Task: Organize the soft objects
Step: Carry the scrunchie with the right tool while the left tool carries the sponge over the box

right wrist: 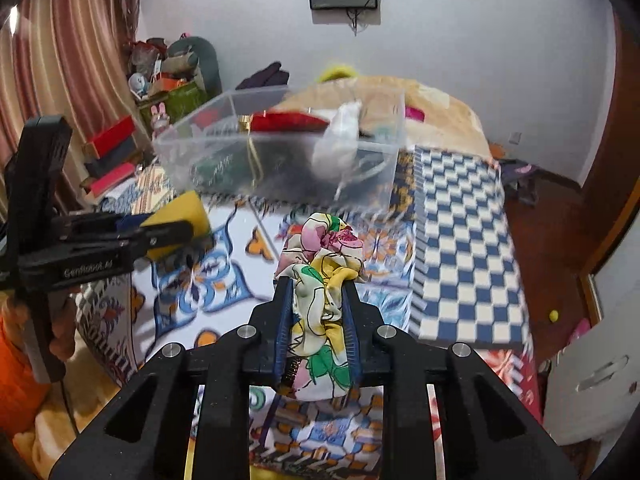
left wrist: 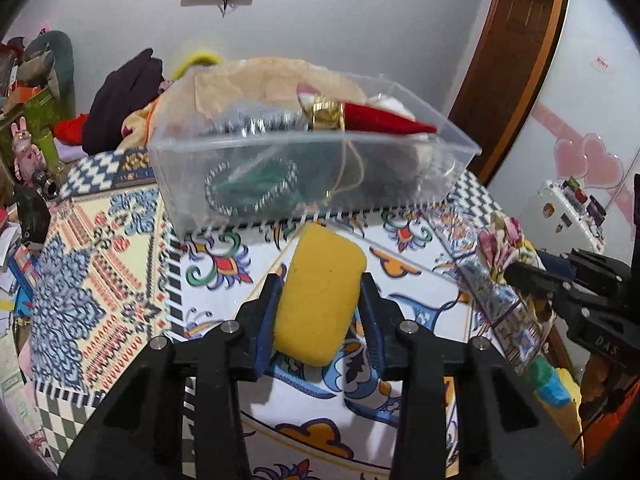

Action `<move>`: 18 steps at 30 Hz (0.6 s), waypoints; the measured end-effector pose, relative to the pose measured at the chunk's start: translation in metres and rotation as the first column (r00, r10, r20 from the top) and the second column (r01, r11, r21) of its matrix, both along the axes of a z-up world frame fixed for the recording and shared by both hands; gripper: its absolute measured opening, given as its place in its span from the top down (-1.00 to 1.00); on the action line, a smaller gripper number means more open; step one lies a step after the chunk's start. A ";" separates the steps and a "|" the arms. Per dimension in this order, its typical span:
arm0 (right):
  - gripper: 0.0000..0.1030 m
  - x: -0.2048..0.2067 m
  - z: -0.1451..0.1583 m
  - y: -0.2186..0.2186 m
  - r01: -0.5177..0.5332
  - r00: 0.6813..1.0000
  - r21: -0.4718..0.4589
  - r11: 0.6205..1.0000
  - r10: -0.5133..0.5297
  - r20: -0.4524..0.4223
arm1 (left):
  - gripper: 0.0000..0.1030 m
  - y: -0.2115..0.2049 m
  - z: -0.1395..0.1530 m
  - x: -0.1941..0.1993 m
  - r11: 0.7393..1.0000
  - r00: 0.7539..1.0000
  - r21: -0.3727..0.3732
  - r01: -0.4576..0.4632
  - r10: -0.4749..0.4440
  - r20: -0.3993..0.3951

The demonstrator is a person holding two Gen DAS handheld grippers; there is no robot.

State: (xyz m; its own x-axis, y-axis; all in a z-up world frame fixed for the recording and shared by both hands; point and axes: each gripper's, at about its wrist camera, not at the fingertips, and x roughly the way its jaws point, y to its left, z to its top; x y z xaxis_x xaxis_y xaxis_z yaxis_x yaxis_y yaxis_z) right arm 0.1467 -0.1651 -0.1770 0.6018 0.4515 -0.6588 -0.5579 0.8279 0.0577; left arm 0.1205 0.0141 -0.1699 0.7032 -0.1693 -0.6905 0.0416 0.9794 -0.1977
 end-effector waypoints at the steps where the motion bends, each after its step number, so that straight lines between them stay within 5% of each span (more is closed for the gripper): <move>1: 0.59 0.001 0.005 0.000 0.002 1.000 0.004 1.000 -0.002 0.013 | 0.26 0.001 0.004 -0.001 1.000 1.000 0.003 -0.004 0.004 0.011; 13: 0.59 0.029 0.062 0.008 0.015 0.988 0.087 0.996 -0.028 0.154 | 0.26 0.012 0.080 -0.004 0.997 0.972 0.049 -0.052 0.039 0.232; 18: 0.58 0.039 0.073 0.016 0.021 0.982 0.109 0.994 -0.041 0.185 | 0.26 0.015 0.100 0.008 0.998 0.962 0.031 -0.063 0.053 0.268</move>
